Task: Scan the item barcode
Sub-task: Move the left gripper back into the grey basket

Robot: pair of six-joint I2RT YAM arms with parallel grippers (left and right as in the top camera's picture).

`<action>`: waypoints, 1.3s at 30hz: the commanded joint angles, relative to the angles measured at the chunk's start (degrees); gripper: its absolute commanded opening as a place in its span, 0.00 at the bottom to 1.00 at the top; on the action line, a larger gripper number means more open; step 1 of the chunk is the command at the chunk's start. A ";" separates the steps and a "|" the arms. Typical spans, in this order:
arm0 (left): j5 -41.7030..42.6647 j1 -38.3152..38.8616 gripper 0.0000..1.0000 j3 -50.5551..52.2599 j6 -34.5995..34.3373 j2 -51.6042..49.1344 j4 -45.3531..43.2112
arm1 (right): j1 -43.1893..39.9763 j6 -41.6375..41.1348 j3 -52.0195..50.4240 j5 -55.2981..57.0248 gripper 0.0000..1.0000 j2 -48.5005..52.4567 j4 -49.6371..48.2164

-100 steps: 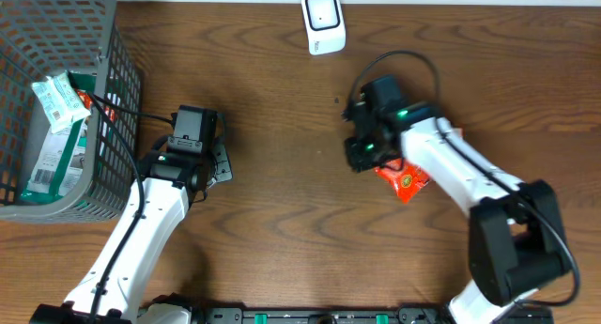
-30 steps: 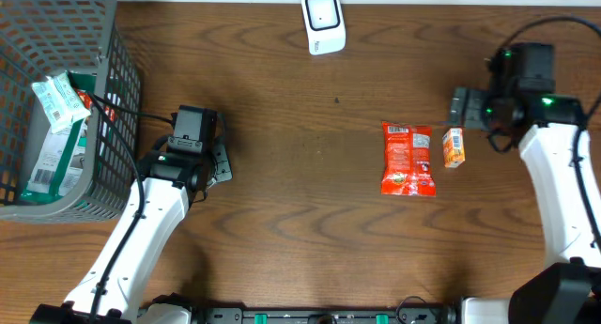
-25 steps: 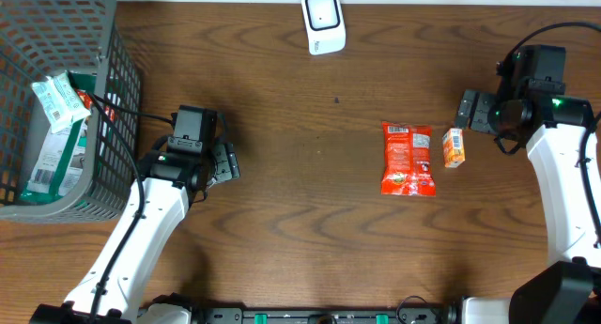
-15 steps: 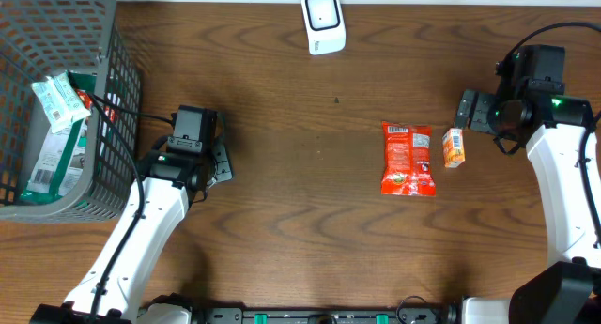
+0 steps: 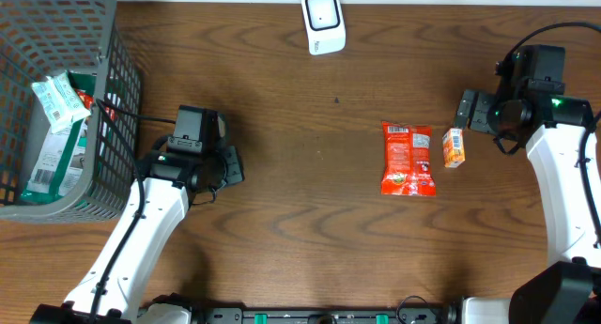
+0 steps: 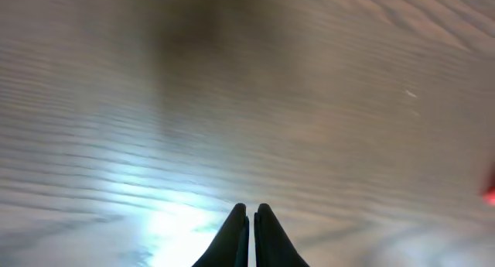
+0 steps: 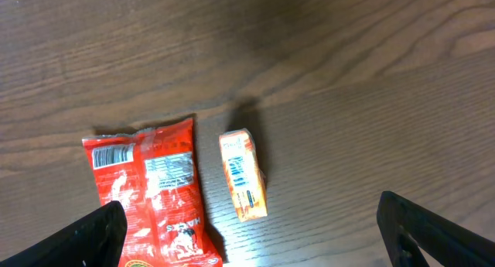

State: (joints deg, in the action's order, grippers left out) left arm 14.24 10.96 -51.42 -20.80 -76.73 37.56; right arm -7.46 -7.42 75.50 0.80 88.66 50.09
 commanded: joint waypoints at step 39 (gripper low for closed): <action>-25.42 -21.40 0.41 -62.31 6.10 -7.58 22.40 | -0.37 -0.87 0.68 -0.26 0.99 -0.17 0.09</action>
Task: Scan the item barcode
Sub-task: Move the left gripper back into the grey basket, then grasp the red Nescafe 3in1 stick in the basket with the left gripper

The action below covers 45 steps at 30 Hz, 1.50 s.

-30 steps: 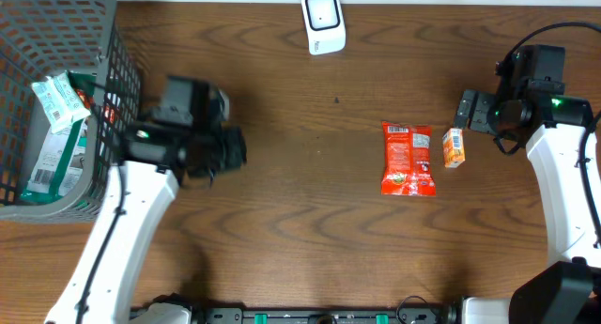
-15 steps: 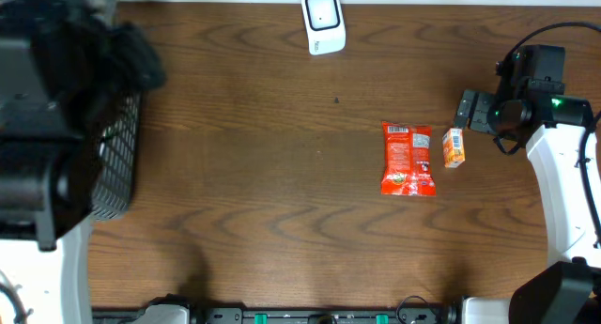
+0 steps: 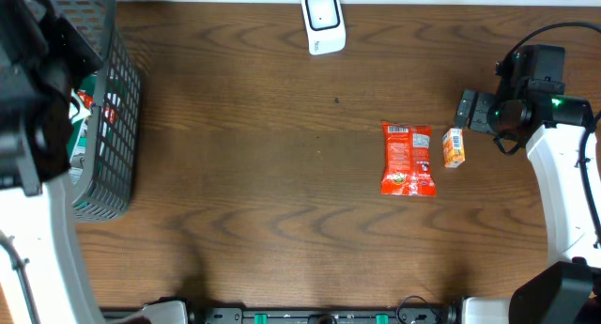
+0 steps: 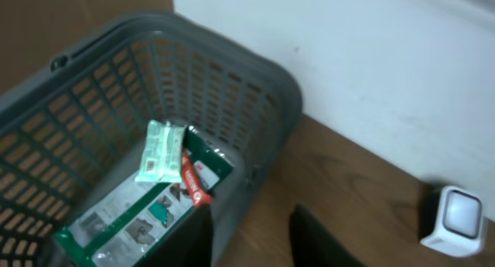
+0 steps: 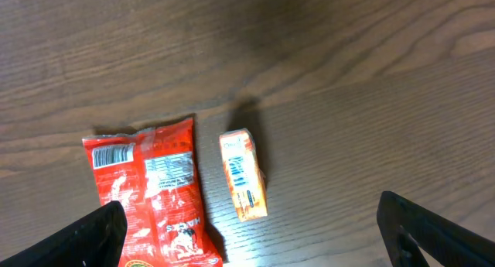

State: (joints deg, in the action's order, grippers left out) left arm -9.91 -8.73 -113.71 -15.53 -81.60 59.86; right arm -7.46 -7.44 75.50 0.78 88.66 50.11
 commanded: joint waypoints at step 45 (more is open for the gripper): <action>11.02 -18.29 0.71 0.02 -13.11 -46.86 -5.22 | -0.37 -0.85 0.68 -0.24 0.99 -0.17 0.07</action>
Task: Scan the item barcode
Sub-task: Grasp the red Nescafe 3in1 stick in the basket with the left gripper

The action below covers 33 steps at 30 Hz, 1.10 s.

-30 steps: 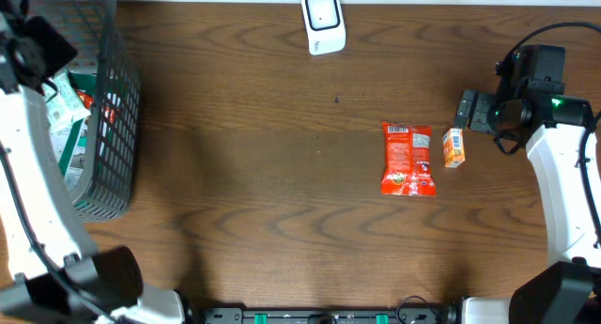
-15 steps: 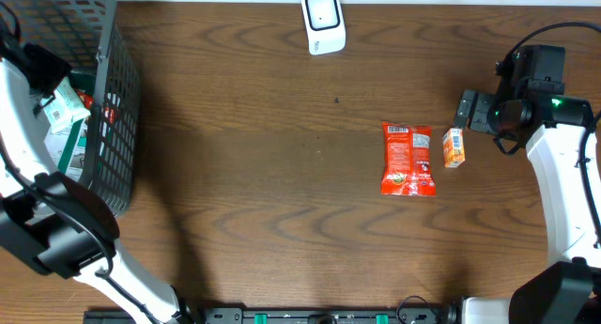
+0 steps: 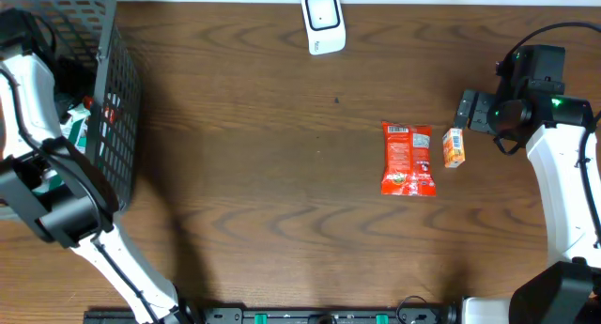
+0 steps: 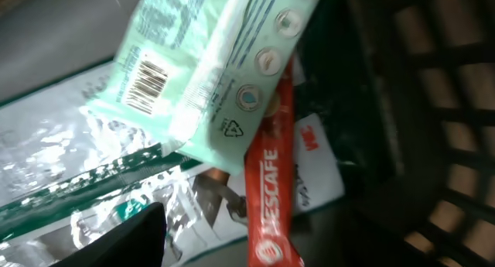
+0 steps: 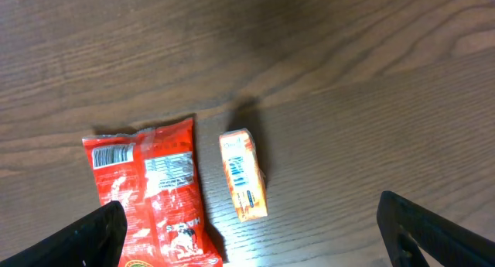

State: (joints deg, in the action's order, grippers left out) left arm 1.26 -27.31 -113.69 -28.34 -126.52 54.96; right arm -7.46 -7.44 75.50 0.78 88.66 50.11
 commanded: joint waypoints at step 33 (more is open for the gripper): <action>-0.17 -1.40 0.07 -0.76 -0.31 4.63 3.87 | -0.37 -0.85 0.68 -0.24 0.99 -0.17 0.07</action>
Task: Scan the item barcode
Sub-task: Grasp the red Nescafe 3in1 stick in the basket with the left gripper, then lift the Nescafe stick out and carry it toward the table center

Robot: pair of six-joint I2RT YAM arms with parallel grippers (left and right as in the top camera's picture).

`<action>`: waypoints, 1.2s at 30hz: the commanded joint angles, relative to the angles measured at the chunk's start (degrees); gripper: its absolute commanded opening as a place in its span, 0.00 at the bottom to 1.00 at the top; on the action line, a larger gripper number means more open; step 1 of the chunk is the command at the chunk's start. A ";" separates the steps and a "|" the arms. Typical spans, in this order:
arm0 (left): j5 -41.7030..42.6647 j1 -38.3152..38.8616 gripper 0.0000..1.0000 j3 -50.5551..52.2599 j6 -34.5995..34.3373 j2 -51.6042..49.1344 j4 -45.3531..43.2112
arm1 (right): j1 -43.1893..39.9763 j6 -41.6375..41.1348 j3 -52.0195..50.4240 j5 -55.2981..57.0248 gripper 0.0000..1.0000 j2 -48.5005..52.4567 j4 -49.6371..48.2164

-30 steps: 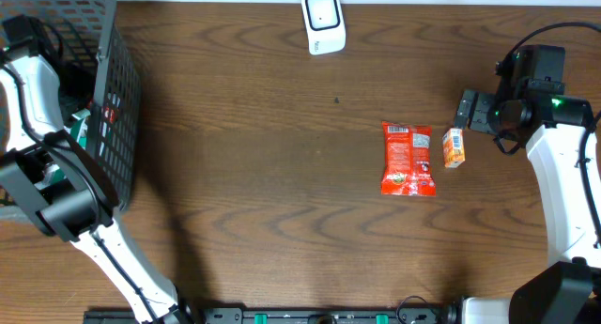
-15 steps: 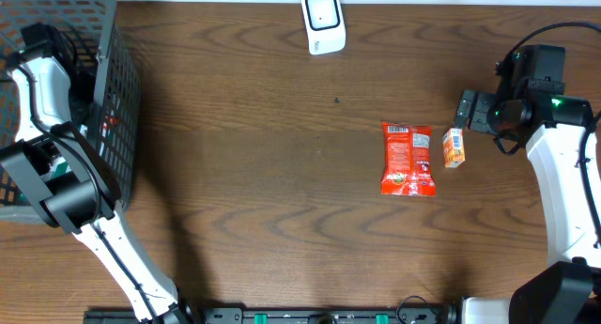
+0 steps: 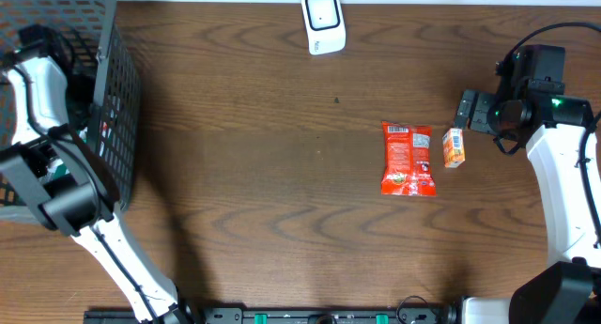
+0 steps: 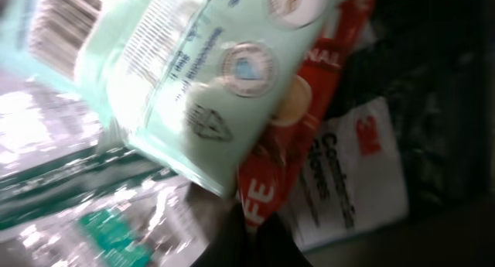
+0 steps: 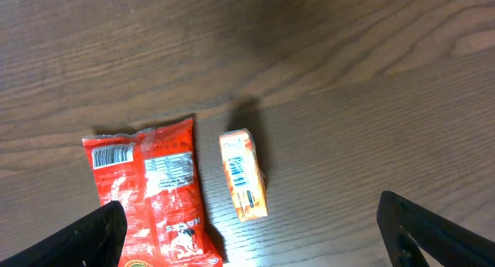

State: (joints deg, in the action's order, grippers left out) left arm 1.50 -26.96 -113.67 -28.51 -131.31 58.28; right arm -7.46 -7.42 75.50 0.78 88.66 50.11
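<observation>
Down inside the grey basket [image 3: 115, 99], my left gripper [image 4: 253, 237] has its two dark fingers drawn close on the lower end of a red Nescafe stick [image 4: 309, 120]. A mint-green pack [image 4: 193, 81] with a barcode lies over that stick. In the overhead view the left arm [image 3: 38, 80] reaches into the basket and the gripper itself is hidden. The white scanner [image 3: 323, 22] stands at the table's far edge. My right gripper [image 5: 247, 209] hangs wide open above the table, holding nothing.
A white 3M packet [image 4: 348, 174] and a green-and-silver bag [image 4: 93, 213] lie under the stick in the basket. A red snack bag [image 3: 408, 158] and a small orange box [image 3: 454, 146] lie on the table below the right gripper.
My left gripper was open above the mint pack and the red stick; now it sits lower with its fingers closed on the stick's end. The right arm has not moved.
My left gripper was shut low over the bare table beside the basket. Then it was open high above the basket. Then it was open down inside, over the packs. Now it is shut on the red stick. The right gripper stayed open over the snack bag and box throughout.
</observation>
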 commanded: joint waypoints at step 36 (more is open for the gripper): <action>17.35 41.44 0.07 34.91 5.05 42.86 -3.65 | -0.37 -0.85 0.68 -0.24 0.99 -0.17 0.07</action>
State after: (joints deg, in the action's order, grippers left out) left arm 18.11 9.41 -86.56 -21.41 -87.88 59.70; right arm -7.46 -7.44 75.50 0.75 88.66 50.11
